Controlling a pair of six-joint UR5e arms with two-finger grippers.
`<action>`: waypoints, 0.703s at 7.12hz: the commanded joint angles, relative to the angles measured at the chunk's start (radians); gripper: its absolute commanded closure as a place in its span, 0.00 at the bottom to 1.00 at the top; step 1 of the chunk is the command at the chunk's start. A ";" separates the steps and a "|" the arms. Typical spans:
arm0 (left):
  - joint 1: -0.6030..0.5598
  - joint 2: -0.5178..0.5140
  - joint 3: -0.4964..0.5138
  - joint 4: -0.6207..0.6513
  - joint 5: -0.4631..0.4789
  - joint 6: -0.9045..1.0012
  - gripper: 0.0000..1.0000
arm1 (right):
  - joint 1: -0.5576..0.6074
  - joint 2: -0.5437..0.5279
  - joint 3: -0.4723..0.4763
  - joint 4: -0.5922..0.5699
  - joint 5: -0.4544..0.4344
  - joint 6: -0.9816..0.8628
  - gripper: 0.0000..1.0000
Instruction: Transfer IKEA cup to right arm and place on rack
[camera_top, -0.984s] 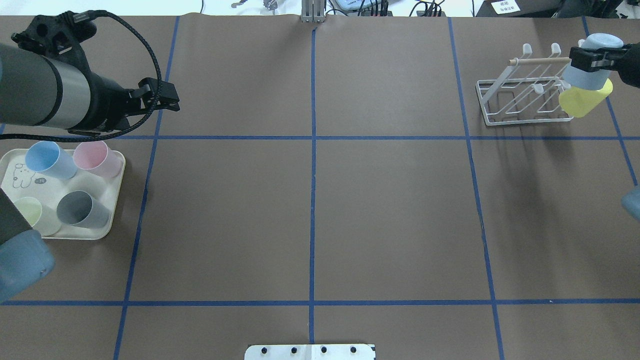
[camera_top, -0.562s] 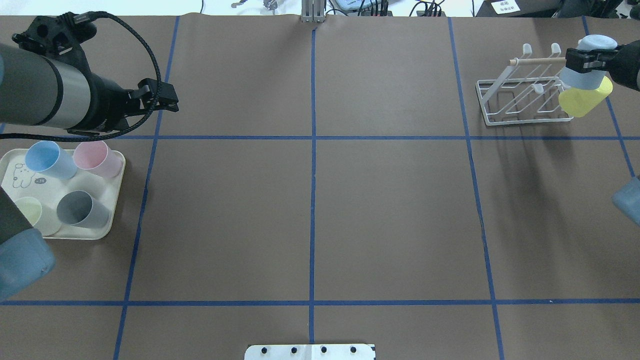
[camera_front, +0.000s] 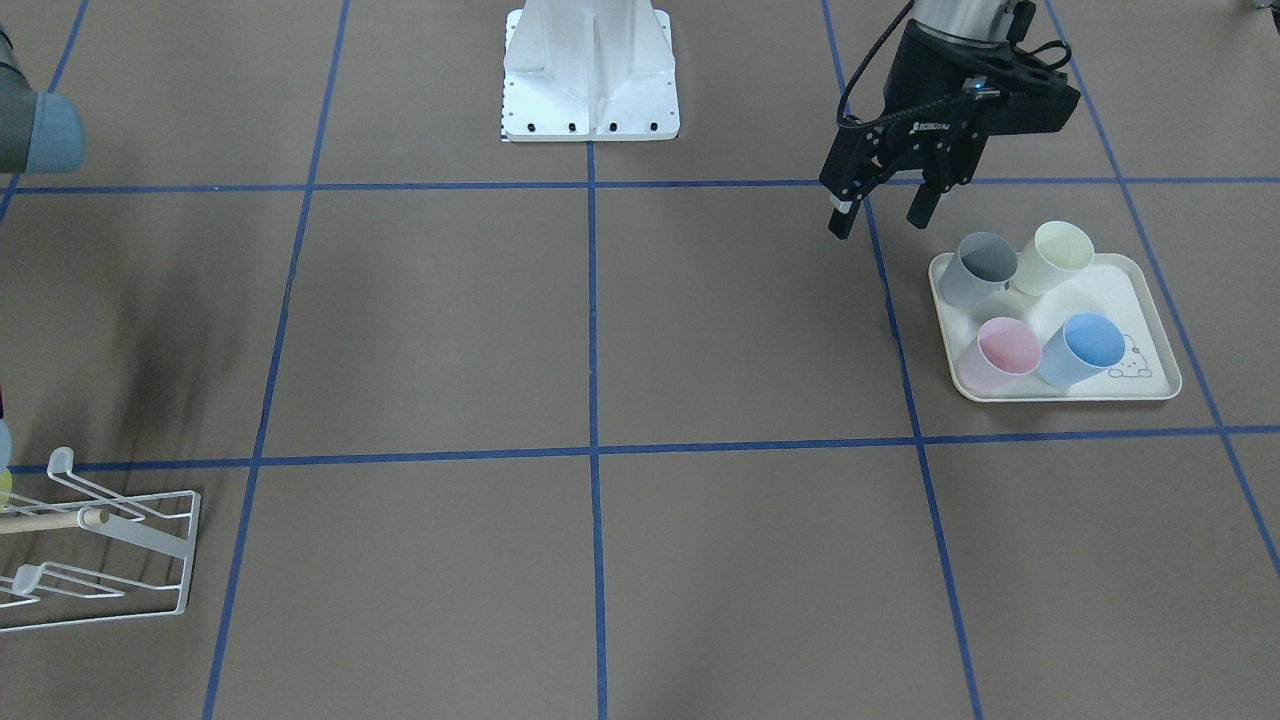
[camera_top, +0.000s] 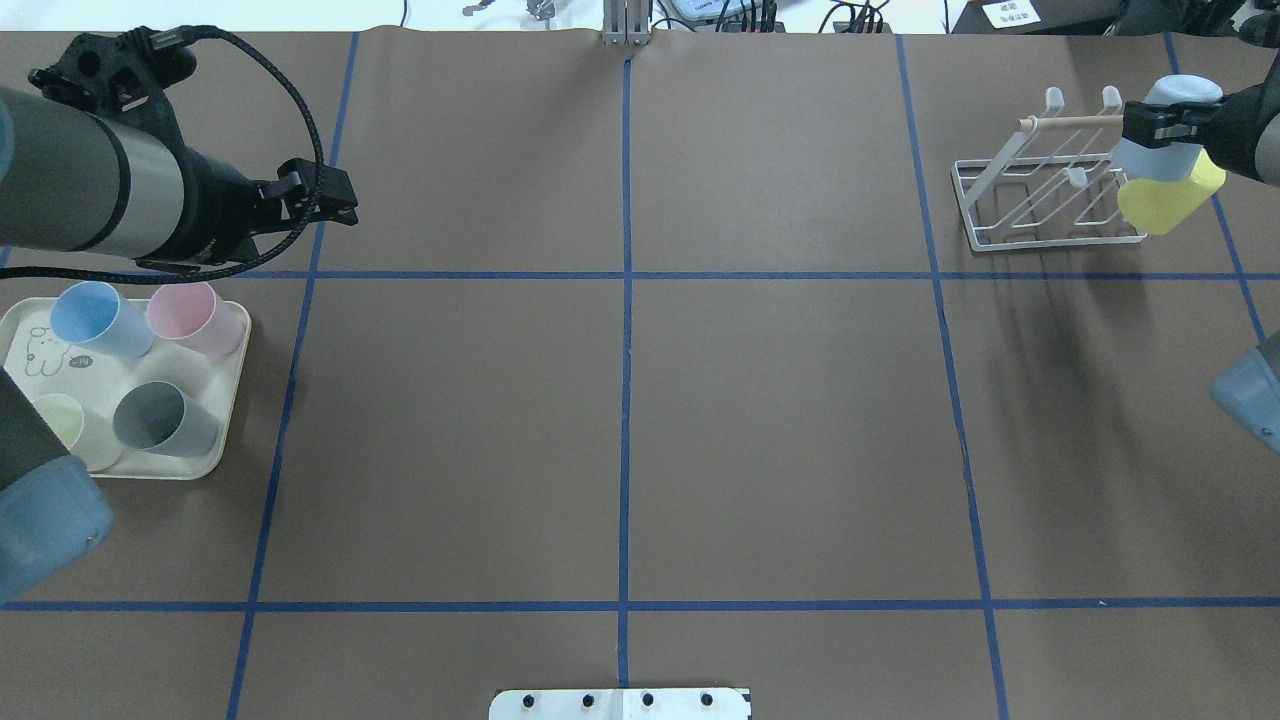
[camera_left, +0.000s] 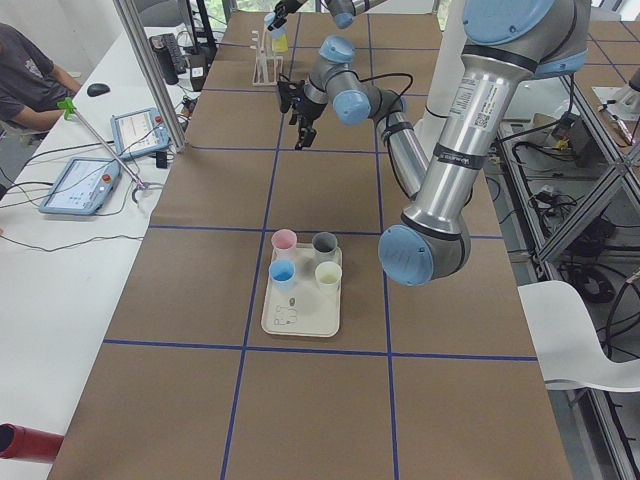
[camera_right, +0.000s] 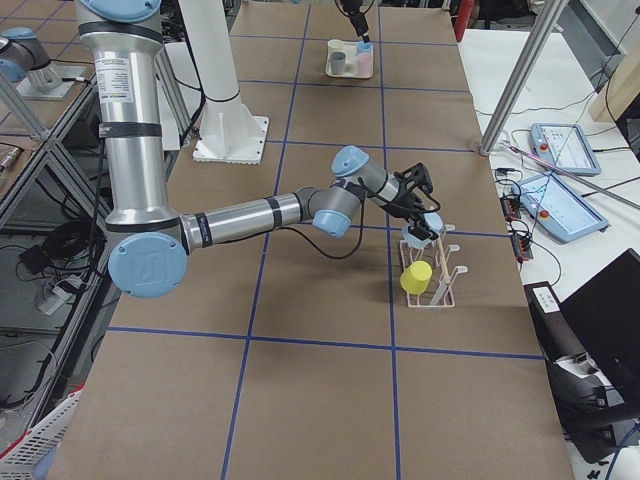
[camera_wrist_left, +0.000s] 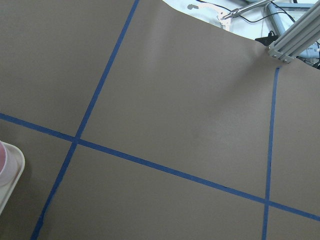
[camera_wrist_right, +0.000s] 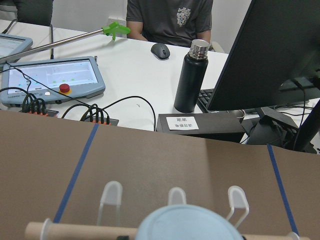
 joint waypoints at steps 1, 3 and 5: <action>0.000 0.000 0.001 -0.001 0.000 0.000 0.00 | 0.000 0.030 -0.032 0.000 -0.002 -0.017 1.00; 0.000 0.000 0.008 -0.003 0.000 0.000 0.00 | 0.000 0.030 -0.055 0.000 -0.002 -0.017 1.00; 0.000 0.000 0.008 -0.003 0.000 0.000 0.00 | 0.000 0.030 -0.064 0.000 -0.002 -0.017 1.00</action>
